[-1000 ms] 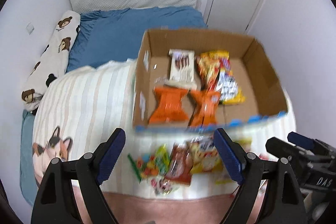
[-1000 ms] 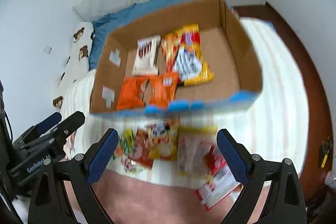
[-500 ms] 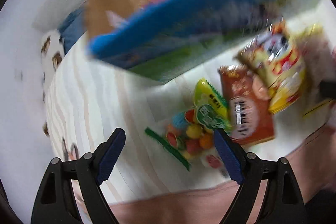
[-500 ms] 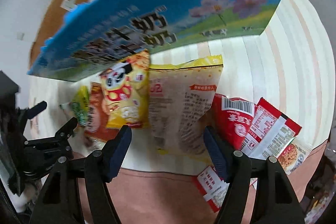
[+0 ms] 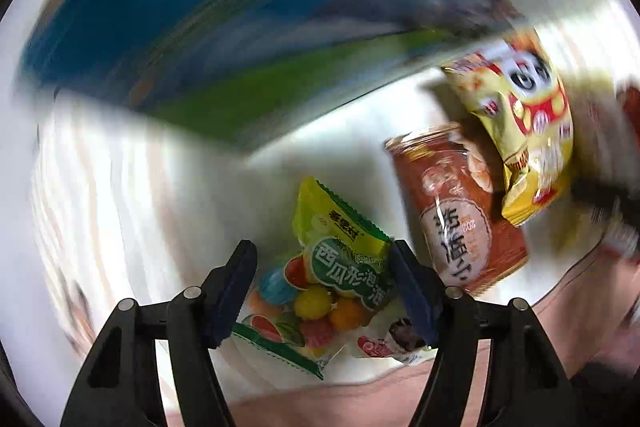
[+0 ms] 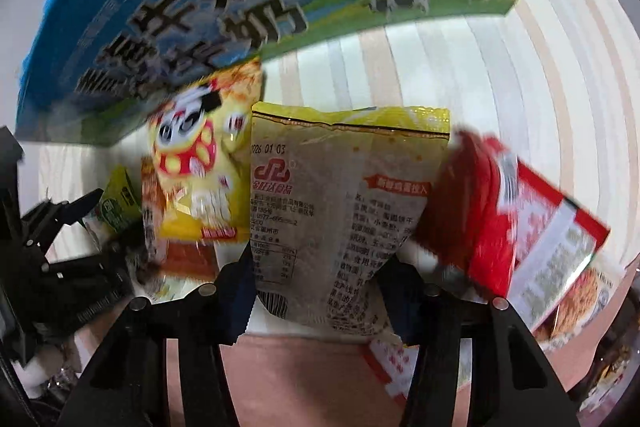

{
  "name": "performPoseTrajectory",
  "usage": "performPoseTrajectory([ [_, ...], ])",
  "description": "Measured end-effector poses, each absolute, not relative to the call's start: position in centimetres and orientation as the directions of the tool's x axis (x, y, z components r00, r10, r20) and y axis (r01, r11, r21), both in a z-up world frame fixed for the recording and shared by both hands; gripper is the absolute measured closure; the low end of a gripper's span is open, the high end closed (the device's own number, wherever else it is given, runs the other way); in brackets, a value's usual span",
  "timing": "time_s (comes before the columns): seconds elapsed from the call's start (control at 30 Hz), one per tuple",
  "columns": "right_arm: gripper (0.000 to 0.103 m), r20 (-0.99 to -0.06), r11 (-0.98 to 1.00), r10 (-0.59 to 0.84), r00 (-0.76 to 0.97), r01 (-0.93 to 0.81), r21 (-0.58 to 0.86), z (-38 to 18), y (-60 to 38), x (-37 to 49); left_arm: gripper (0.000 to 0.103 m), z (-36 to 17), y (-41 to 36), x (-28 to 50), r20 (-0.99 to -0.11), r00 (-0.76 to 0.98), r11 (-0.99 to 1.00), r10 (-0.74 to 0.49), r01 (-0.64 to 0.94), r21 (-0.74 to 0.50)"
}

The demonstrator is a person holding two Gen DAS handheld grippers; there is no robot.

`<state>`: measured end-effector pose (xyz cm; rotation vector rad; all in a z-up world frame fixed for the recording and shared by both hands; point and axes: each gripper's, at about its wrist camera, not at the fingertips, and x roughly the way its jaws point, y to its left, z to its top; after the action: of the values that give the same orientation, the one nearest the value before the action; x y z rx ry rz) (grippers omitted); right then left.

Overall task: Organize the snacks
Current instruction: 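Grasp the green candy bag with the left tool while the right grasps the bread bag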

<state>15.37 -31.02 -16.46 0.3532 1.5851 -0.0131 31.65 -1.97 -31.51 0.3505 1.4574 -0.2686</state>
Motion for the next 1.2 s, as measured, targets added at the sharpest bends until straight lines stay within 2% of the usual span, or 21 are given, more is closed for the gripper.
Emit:
performPoseTrajectory([
  [0.23, 0.047, -0.960, 0.955, 0.267, -0.080, 0.155, 0.252, -16.8, -29.6, 11.4, 0.038, -31.8, 6.1, 28.0, -0.987, 0.020, 0.984, -0.162, -0.066, -0.163],
  [0.37, 0.047, -0.950, 0.957, 0.283, -0.133, 0.101, 0.271, -17.2, -28.4, 9.0, 0.038, -32.4, 9.1, 25.2, -0.974, 0.000, 0.954, -0.226, -0.203, -0.221],
  [0.47, 0.045, -0.942, 0.958, 0.287, -0.174, 0.064, 0.279, -17.5, -27.6, 7.6, 0.037, -32.9, 9.9, 23.7, -0.965, -0.017, 0.943, -0.262, -0.220, -0.252],
  [0.5, 0.042, -0.942, 0.957, 0.288, -0.172, 0.068, 0.281, -17.5, -27.6, 7.4, 0.037, -32.9, 10.0, 23.7, -0.962, -0.019, 0.940, -0.272, -0.219, -0.262],
  [0.6, 0.021, -0.932, 0.945, 0.325, -0.159, 0.099, 0.312, -17.6, -27.5, 7.1, 0.033, -33.6, 9.9, 23.4, -0.955, -0.033, 0.943, -0.294, -0.171, -0.285],
  [0.83, 0.021, -0.946, 0.953, 0.295, -0.133, 0.113, 0.281, -17.8, -25.1, 8.5, 0.031, -34.9, 8.8, 23.9, -0.964, -0.068, 0.967, -0.256, -0.014, -0.256],
  [1.0, 0.021, -0.952, 0.956, 0.282, -0.123, 0.121, 0.268, -17.4, -25.0, 7.7, 0.032, -34.7, 6.4, 24.2, -0.983, -0.055, 0.975, -0.175, 0.131, -0.181],
  [1.03, 0.021, -0.954, 0.957, 0.277, -0.119, 0.124, 0.262, -17.4, -25.1, 7.6, 0.034, -34.6, 6.5, 24.1, -0.986, -0.043, 0.977, -0.163, 0.129, -0.167],
  [1.07, 0.023, -0.957, 0.958, 0.270, -0.108, 0.130, 0.256, -17.2, -25.2, 7.5, 0.041, -34.4, 6.4, 23.9, -0.989, -0.025, 0.982, -0.144, 0.116, -0.146],
  [1.1, 0.034, -0.964, 0.962, 0.251, -0.086, 0.130, 0.239, -17.9, -24.5, 6.7, 0.048, -34.3, 5.5, 23.2, -0.990, -0.012, 0.986, -0.138, 0.097, -0.139],
  [1.13, 0.047, -0.972, 0.969, 0.226, -0.070, 0.120, 0.217, -17.8, -24.4, 6.8, 0.050, -34.3, 5.7, 23.1, -0.989, -0.004, 0.987, -0.149, 0.065, -0.149],
  [1.2, 0.049, -0.973, 0.966, 0.227, -0.043, 0.136, 0.220, -17.6, -24.6, 6.4, 0.052, -34.3, 6.7, 22.7, -0.983, -0.009, 0.982, -0.185, -0.037, -0.184],
])
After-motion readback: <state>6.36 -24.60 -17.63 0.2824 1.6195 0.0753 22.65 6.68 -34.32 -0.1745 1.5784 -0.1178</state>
